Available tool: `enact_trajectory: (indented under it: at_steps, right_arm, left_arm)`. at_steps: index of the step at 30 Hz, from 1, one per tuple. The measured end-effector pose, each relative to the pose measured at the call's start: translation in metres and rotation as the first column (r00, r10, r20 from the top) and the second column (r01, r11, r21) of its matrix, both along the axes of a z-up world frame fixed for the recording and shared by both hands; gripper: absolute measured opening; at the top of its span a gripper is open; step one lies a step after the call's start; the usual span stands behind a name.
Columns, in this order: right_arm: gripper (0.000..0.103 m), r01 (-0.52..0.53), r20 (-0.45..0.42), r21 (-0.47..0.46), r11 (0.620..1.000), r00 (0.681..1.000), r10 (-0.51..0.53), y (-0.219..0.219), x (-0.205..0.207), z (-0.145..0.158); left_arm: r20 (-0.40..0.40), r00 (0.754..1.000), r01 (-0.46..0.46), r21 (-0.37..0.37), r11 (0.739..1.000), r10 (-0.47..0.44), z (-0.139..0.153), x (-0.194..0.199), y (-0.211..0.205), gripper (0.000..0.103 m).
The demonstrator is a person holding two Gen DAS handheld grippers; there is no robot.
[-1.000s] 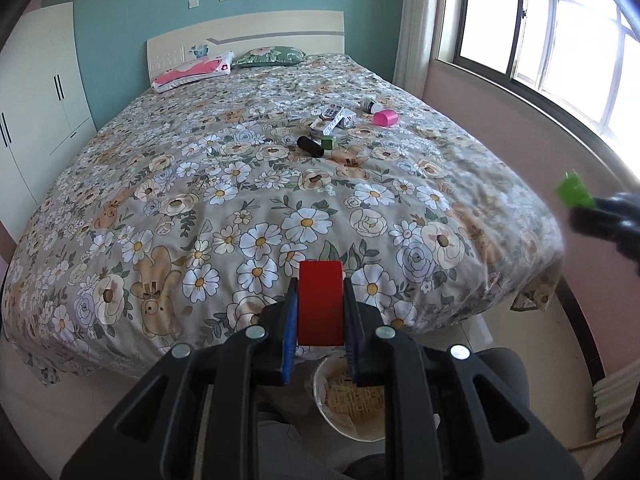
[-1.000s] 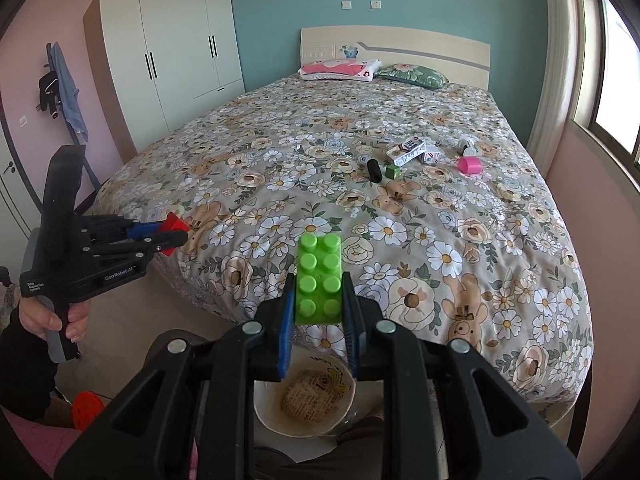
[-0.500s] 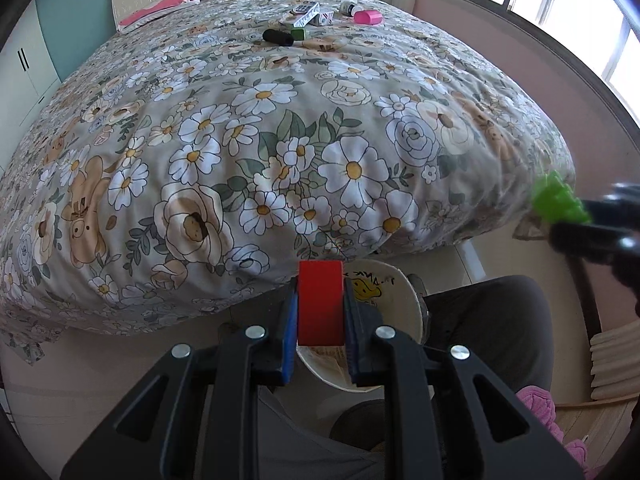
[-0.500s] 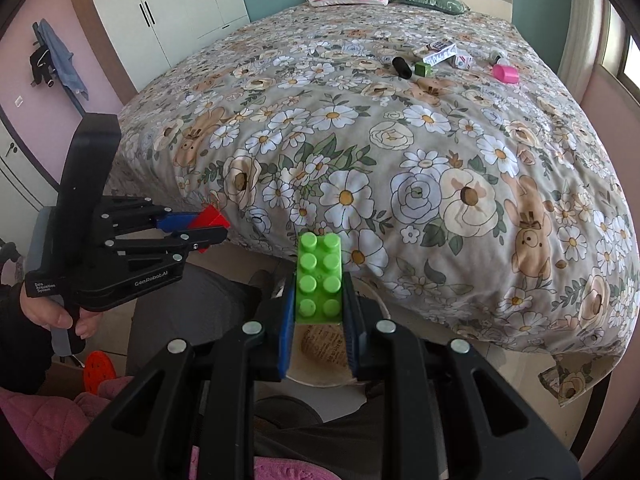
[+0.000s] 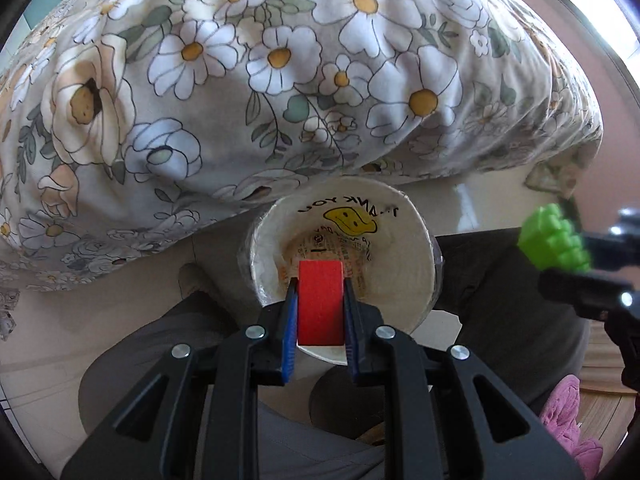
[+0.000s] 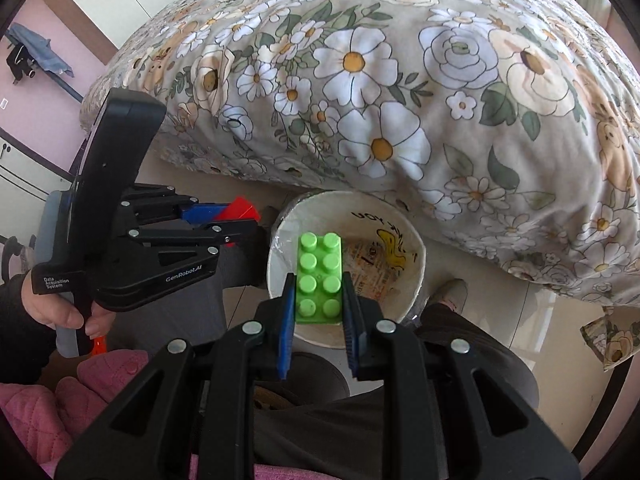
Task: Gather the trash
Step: 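Carry the red block and green Lego brick with both tools over the bin, then open both tools to drop the red block and green brick into the bin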
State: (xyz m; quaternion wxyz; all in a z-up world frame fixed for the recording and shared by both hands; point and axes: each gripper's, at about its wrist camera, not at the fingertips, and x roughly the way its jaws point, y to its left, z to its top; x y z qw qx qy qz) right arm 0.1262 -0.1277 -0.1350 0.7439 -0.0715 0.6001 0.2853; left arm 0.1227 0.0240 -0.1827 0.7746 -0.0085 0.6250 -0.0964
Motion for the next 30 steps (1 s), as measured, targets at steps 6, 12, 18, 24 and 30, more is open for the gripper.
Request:
enact_trajectory:
  at_steps: [6,12,18,24,30]
  right_arm:
    - [0.023,-0.005,-0.094,-0.031,1.0,0.996,0.003,0.009,0.003,-0.057]
    - [0.023,0.0,-0.164,-0.073,0.997,0.986,-0.012,0.015,0.007,-0.103]
    - [0.023,0.008,-0.218,-0.114,0.993,0.975,-0.033,0.017,0.012,-0.139]
    - [0.023,0.022,-0.277,-0.142,0.99,0.959,-0.061,0.02,0.019,-0.17]
    - [0.023,0.004,-0.307,-0.183,0.983,0.95,-0.061,0.026,0.023,-0.198]
  left_arm:
    - [-0.079,0.997,0.014,0.003,1.0,-0.014,-0.047,0.007,-0.007,0.022]
    - [-0.142,0.99,0.021,-0.003,1.0,-0.021,-0.087,0.016,-0.014,0.022]
    - [-0.215,0.976,0.035,-0.01,0.999,-0.036,-0.122,0.023,-0.025,0.022]
    - [-0.267,0.963,0.024,-0.001,1.0,-0.023,-0.151,0.032,-0.028,0.022]
    - [-0.32,0.947,0.018,0.008,1.0,-0.014,-0.177,0.04,-0.029,0.022]
